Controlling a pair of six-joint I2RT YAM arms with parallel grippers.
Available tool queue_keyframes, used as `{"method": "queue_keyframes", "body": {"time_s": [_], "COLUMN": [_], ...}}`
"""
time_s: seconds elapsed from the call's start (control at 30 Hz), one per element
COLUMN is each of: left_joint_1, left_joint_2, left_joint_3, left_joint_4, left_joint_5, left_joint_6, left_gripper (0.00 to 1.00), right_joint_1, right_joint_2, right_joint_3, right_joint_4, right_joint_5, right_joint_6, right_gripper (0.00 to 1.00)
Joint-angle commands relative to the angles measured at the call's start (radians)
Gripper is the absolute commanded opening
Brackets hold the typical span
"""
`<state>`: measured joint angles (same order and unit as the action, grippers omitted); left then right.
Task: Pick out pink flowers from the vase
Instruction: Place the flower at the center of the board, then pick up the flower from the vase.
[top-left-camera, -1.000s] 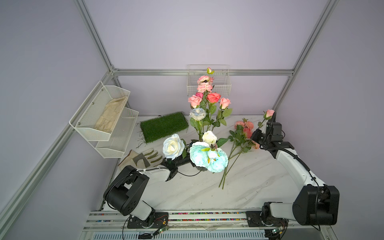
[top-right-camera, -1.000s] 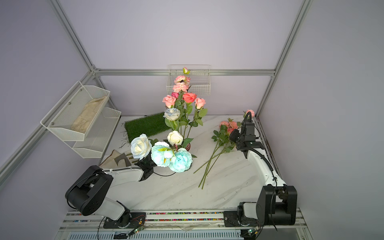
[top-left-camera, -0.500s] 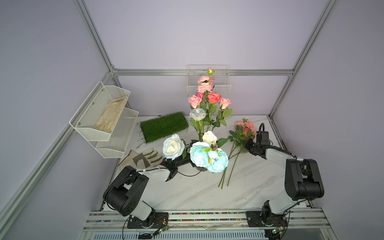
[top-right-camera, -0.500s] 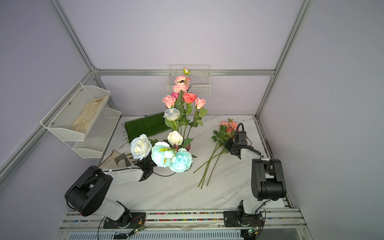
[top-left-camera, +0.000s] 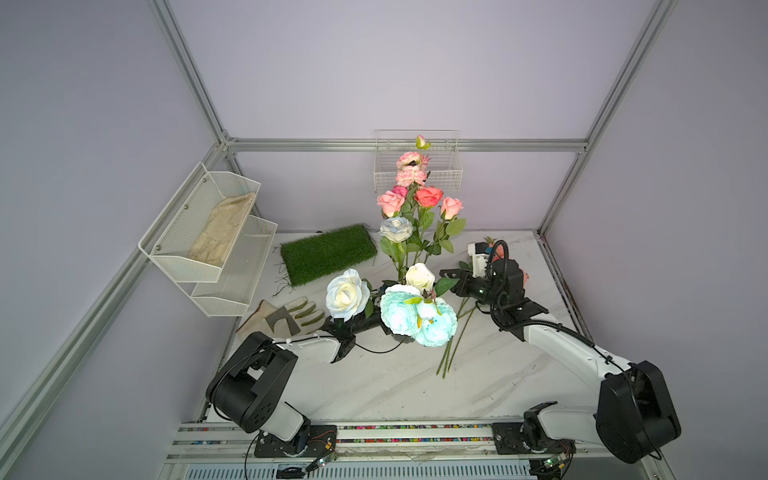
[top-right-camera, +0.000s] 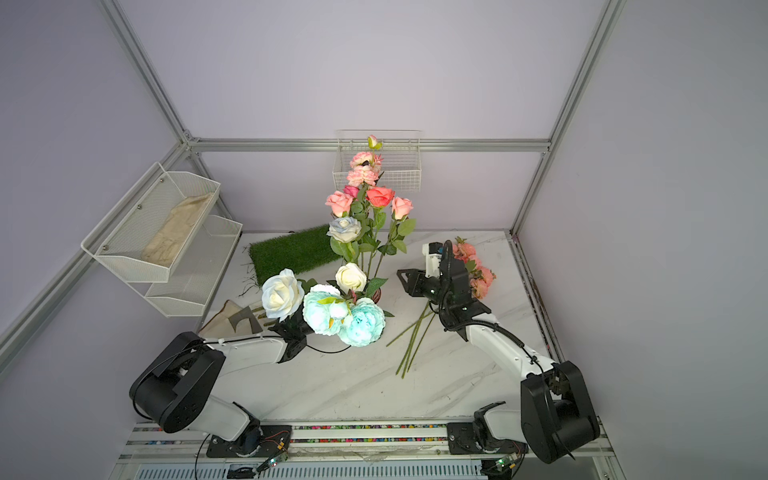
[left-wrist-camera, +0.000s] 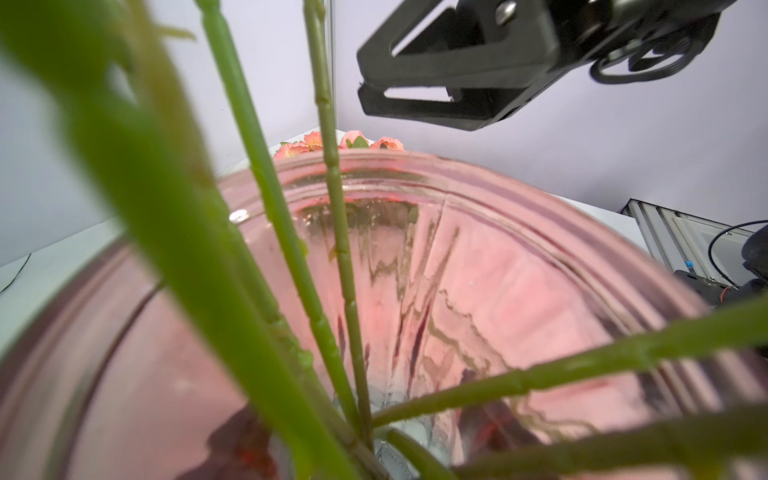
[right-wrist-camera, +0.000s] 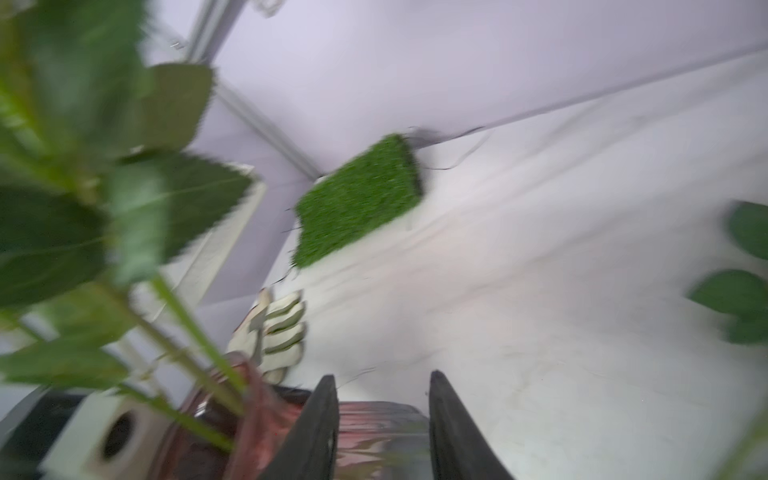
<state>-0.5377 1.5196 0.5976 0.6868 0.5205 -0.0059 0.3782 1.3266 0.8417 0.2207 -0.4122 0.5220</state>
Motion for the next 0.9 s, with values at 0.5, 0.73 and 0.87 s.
{"method": "queue_keyframes", "body": {"time_s": [0.5,0.73,0.87], "left_joint_1": [0.005,0.005,0.006], "left_joint_2": [0.039,0.042,0.039], "left_joint_3": [-0.005,-0.005,-0.004], "left_joint_4": [-0.171,-0.171,-0.170], "left_joint_5": [0.009,0.008,0.013], "left_joint_6": [-0.027,-0.027,-0.026], "left_gripper": [0.00,0.00,0.00], "right_joint_1": [0.122,0.122,0.112], "right_joint_2": [0.091,-0.009,-0.095], "right_joint_3": [0.124,0.095,0.144], "right_joint_4": [0.056,-0.003,-0.146], "right_joint_5": [0.038,0.080,0.238], "right_joint_6": [-0.070,-0.093,-0.159], "right_gripper": [0.07,0.04,0.04]}}
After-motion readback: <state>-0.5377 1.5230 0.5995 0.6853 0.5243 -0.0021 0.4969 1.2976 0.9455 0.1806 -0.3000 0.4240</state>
